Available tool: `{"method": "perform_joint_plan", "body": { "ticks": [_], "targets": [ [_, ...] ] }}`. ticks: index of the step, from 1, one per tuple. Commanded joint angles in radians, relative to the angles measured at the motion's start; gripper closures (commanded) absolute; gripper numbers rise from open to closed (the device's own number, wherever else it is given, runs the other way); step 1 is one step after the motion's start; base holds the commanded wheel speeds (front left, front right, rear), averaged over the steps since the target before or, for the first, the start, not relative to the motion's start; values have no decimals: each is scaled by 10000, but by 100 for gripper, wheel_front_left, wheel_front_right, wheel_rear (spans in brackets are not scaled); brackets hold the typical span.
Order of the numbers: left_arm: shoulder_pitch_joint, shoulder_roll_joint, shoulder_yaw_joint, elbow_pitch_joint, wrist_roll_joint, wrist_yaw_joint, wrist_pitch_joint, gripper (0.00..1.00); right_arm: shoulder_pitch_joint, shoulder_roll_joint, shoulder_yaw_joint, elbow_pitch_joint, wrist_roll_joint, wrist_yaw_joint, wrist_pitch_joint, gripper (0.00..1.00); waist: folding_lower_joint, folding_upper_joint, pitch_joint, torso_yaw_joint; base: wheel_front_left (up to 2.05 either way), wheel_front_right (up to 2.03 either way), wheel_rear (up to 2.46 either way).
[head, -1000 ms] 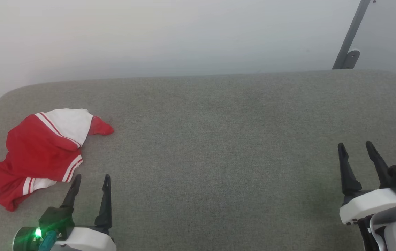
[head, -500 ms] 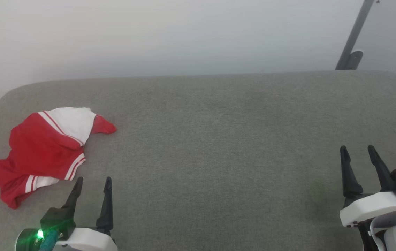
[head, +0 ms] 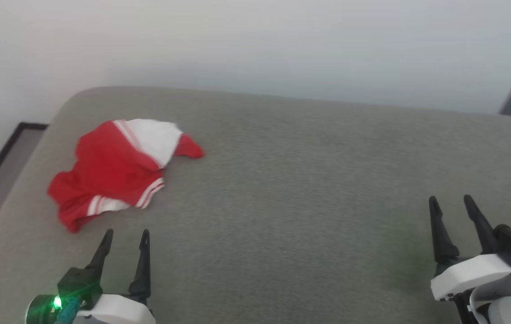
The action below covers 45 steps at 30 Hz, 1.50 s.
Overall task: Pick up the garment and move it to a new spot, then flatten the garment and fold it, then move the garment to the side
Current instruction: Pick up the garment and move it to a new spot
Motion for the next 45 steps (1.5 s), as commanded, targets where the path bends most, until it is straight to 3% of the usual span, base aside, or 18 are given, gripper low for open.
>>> {"method": "perform_joint_plan", "body": {
  "ticks": [1, 14, 19, 27, 31, 39, 45],
  "targets": [
    [113, -9, 44, -26, -5, -28, -51, 0, 0, 20, 44, 36, 34, -3, -56, 0, 0, -1, -50, 702, 0, 0, 0],
    [445, -33, 89, -42, -74, -36, -53, 0, 62, 253, 834, 284, 105, -3, -56, 0, 0, -1, -288, 3117, 0, 0, 0],
    [719, -56, 425, -507, -310, 208, -51, 0, -517, 259, 1685, 508, 156, -6, -56, 0, 0, -1, -51, 3356, 0, 0, 0],
    [1204, -55, 311, -1113, -1048, 825, -52, 0, -1376, 253, 2885, 1007, 442, -6, -54, 0, 0, -1, 189, 3486, 0, 0, 0],
    [1249, -54, 196, -1243, -1167, 923, -52, 0, -1567, 174, 3069, 1075, 543, -5, -54, 0, 0, -1, 263, 3473, 0, 0, 0],
    [60, -3, -255, -459, -468, 264, -52, 0, -965, 32, 2262, 771, 420, -6, -53, 0, 0, -1, 337, 3206, 0, 0, 0],
    [-2078, 256, -184, 792, -880, -9, -52, 0, -1200, -106, 2104, 431, 211, -9, -44, 0, 0, -1, 1346, 1861, 0, 0, 0]
  ]
}}
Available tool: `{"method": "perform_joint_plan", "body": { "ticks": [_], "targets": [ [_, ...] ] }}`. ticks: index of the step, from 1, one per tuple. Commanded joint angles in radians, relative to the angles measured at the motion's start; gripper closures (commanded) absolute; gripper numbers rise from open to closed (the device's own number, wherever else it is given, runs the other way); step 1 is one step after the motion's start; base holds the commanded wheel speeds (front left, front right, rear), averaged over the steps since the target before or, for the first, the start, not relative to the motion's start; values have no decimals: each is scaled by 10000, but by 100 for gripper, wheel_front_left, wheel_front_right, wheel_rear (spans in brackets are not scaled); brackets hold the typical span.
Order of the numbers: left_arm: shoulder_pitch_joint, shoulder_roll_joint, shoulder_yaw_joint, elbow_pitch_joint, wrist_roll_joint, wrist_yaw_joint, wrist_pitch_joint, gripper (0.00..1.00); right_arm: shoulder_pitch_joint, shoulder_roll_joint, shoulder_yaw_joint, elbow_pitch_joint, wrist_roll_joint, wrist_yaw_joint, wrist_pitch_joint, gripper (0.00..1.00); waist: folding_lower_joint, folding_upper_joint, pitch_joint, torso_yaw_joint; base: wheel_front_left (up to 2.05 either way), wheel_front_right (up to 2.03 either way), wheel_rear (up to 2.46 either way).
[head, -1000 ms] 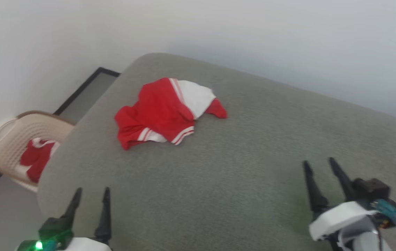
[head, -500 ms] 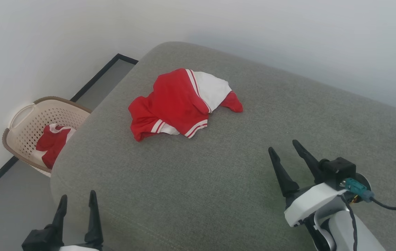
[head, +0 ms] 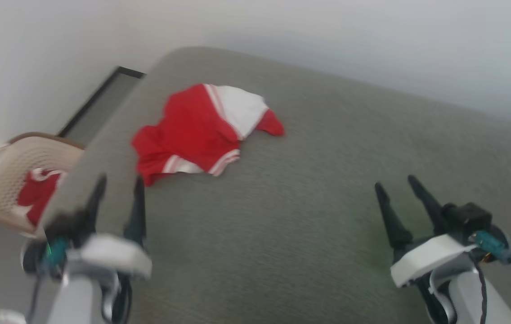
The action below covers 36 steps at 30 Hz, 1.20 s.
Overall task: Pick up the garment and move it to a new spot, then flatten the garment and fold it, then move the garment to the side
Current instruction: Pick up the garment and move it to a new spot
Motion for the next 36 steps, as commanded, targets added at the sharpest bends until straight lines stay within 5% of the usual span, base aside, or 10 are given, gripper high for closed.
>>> {"method": "perform_joint_plan", "body": {
  "ticks": [1, 12, 18, 25, 36],
  "targets": [
    [-935, 152, 9, 489, -278, -76, -55, 0, -238, -116, -38, -133, -66, -15, -28, 0, 0, 0, 976, -1070, 0, 0, 0],
    [-5442, 2332, -314, 4599, -2036, -136, 641, 0, -1111, -34, -287, -512, -22, -15, -28, 0, 0, 0, 2850, -3193, 0, 0, 0],
    [-7281, 3501, -616, 7174, -2712, -47, 3054, 0, -1377, 278, -471, -655, 18, -14, -28, 0, 0, 0, 3556, -4043, 0, 0, 0],
    [-8211, 3773, -916, 8731, -2694, -23, 5156, 0, -1618, 515, -381, -753, -63, -14, -28, 0, 0, 0, 3976, -4320, 0, 0, 0],
    [-8244, 3298, -1497, 9794, -2873, -119, 7137, 0, -2404, 622, 59, -1173, -97, -14, -27, 0, 0, 0, 4786, -4689, 0, 0, 0]
  ]
}}
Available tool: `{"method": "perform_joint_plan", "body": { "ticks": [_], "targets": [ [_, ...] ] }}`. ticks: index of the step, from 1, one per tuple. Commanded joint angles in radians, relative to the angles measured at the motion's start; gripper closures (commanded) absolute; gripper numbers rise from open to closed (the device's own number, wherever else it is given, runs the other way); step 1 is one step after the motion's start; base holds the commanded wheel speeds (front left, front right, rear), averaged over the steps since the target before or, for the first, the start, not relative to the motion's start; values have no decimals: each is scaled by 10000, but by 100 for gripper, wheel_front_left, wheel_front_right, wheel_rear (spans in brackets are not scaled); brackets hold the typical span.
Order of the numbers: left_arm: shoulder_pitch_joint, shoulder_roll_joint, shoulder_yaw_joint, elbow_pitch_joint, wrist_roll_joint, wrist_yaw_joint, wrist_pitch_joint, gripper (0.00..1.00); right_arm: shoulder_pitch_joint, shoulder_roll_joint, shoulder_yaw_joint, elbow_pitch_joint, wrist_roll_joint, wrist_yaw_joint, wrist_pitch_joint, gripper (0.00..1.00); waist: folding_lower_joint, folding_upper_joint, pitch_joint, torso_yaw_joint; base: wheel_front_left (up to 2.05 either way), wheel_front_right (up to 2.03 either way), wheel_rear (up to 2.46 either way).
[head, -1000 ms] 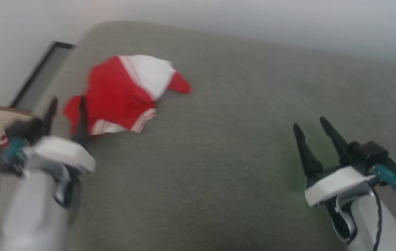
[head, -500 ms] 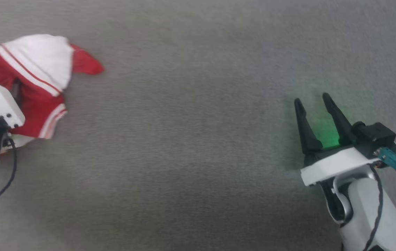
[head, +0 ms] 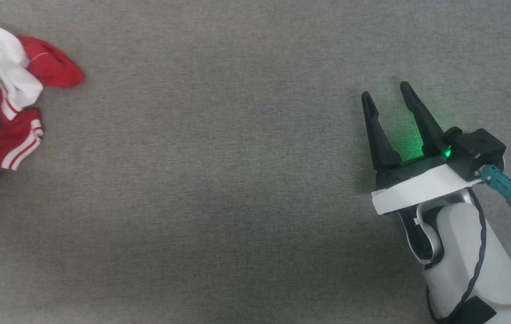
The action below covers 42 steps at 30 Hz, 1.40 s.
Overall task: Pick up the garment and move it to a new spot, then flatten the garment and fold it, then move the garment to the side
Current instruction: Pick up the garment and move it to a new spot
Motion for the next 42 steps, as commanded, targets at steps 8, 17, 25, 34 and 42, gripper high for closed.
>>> {"method": "perform_joint_plan", "body": {
  "ticks": [8, 17, 25, 34, 42],
  "targets": [
    [1058, -1054, -263, 557, -496, -55, 76, 100, 102, -50, 19, -309, -82, -10, -28, 0, 0, -2, -207, -144, 0, 0, 0],
    [895, -567, -578, -84, -590, -67, -1150, 100, 597, 53, -7, -85, -12, -10, -28, 0, 0, -2, -1499, -18, 0, 0, 0],
    [1144, -530, -1653, -1970, -1428, -36, -1427, 100, 1211, 272, -65, 131, 118, -10, -28, 0, 0, -2, -2689, -154, 0, 0, 0],
    [1884, -358, -3869, -5321, -2934, -35, -487, 100, 1706, 474, -271, 106, 244, -10, -28, 0, 0, -2, -3126, -1062, 0, 0, 0],
    [1953, -646, -5584, -7391, -3839, -36, 720, 100, 1665, 573, -405, -39, 573, -10, -28, 0, 0, -2, -2726, -2422, 0, 0, 0]
  ]
}}
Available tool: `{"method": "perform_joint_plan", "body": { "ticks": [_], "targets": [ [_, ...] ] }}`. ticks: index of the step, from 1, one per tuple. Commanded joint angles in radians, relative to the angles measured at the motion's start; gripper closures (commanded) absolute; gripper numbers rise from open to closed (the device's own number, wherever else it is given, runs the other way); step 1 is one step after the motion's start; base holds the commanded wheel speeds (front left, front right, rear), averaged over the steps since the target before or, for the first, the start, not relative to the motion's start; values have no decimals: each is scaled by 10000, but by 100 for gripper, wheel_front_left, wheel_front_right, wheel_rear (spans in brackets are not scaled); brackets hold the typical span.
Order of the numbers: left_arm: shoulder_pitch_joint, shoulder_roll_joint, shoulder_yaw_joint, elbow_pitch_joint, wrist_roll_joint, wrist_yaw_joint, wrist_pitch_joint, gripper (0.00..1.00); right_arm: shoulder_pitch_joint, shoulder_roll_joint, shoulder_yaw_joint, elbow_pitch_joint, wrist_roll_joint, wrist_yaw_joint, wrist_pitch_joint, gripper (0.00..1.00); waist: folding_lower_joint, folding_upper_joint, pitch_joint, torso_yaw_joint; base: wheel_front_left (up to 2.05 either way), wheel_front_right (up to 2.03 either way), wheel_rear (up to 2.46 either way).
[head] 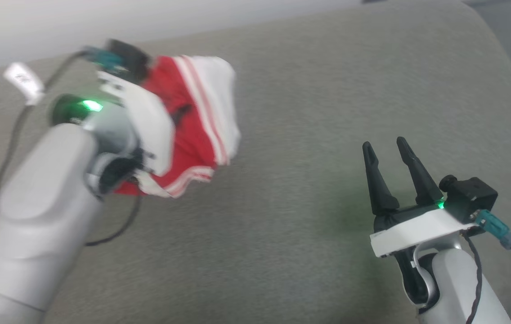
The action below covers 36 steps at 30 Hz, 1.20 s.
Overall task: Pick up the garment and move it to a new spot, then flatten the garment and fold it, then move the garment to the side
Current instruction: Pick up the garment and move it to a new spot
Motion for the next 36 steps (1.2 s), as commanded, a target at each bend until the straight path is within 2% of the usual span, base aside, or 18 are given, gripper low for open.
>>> {"method": "perform_joint_plan", "body": {
  "ticks": [1, 5, 11, 17, 25, 30, 34, 36],
  "targets": [
    [-115, -166, -382, -200, -108, -21, 257, 100, -62, 58, 14, -62, 255, -10, -28, 0, 0, 0, 321, -719, 0, 0, 0],
    [-683, -692, -1189, 20, -188, -21, 651, 100, -187, 62, 85, -150, 651, -10, -27, 0, 0, 0, 661, -1481, 0, 0, 0],
    [-1527, -1411, -2169, 1124, -401, -21, 647, 100, -366, 63, 163, -269, 1308, -10, -28, 0, 0, 0, 1247, -2733, 0, 0, 0],
    [-1975, -1425, -3051, 2241, -666, -21, 457, 100, -256, 60, 287, -277, 1913, -10, -28, 0, 0, 0, 1679, -3755, 0, 0, 0],
    [-2281, -1199, -4449, 3530, -561, 13, 374, 100, 63, 58, -101, -471, 2220, -9, -28, 0, 0, 0, 1938, -3839, 0, 0, 0],
    [-2284, -725, -5753, 4622, -433, 66, 639, 100, 73, 56, -167, -628, 2364, -9, -28, 0, 0, 0, 2161, -3853, 0, 0, 0],
    [-2194, -381, -6699, 4985, -248, 89, 993, 100, -93, 61, -130, -689, 2452, -9, -28, 0, 0, 0, 2327, -3856, 1, 1, 1],
    [-2190, -292, -6910, 4944, -409, 100, 924, 43, -150, 57, -127, -688, 2474, -9, -28, 0, 0, 0, 2363, -3857, 0, 0, 0]
  ]
}}
